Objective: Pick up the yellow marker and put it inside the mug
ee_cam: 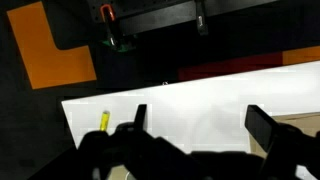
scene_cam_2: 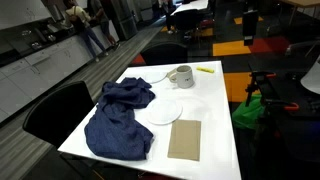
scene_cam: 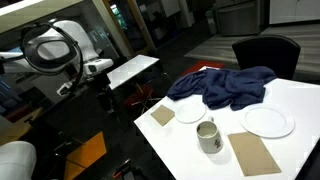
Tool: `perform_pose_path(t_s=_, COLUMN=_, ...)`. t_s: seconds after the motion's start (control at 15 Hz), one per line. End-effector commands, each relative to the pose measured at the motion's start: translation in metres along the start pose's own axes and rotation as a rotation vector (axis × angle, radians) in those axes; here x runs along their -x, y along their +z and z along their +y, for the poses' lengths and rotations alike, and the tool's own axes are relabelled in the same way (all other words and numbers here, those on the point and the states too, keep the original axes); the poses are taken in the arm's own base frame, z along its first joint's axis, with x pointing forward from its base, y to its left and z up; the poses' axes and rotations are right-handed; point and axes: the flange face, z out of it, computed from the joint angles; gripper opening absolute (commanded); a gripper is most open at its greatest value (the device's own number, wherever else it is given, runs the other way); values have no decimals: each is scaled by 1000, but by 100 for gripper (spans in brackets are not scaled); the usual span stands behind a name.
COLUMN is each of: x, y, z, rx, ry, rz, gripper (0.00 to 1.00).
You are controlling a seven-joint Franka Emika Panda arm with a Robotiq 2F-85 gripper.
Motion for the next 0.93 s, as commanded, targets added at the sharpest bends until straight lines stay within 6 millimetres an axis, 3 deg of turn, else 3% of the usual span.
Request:
perform_pose_path(t_s=0.0, x=0, y=0, z=0, rx=0, ry=0, rz=0, gripper=100)
perform_pose_path(t_s=0.27, x=0, y=0, z=0, rx=0, ry=0, rz=0, gripper=100)
perform_pose_path(t_s=0.47, x=-4, y=-14, z=3, rx=-2, ry=11, rz=54, gripper=100)
perform_pose_path(t_s=0.87, x=-30, y=-57, z=41, rx=-13, ry=84, rz=180, gripper=100)
